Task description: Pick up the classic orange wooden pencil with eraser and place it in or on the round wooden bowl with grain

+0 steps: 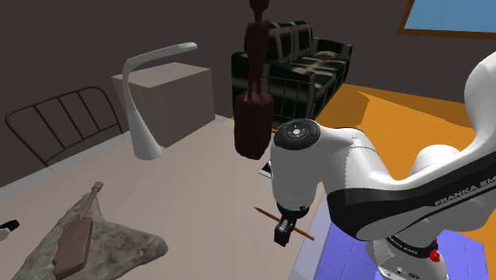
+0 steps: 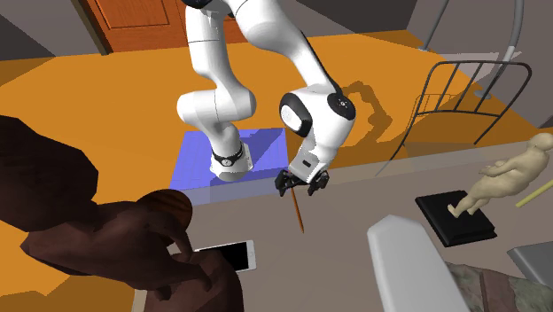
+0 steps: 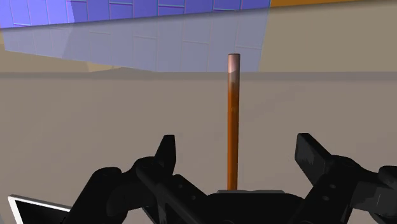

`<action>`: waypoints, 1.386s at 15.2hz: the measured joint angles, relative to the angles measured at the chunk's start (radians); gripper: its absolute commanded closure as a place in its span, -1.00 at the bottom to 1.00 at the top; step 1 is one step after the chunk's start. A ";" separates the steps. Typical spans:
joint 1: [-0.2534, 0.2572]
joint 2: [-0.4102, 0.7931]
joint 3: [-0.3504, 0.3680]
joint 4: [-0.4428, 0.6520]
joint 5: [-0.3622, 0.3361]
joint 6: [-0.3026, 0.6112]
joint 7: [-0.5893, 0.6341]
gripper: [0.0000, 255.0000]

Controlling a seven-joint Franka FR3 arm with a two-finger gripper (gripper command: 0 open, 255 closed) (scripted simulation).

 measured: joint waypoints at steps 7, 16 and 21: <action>-0.002 0.006 0.004 -0.006 -0.001 0.012 0.002 1.00; -0.002 0.006 0.004 -0.004 -0.001 0.012 0.002 1.00; 0.010 -0.026 -0.015 0.016 0.007 -0.039 -0.011 1.00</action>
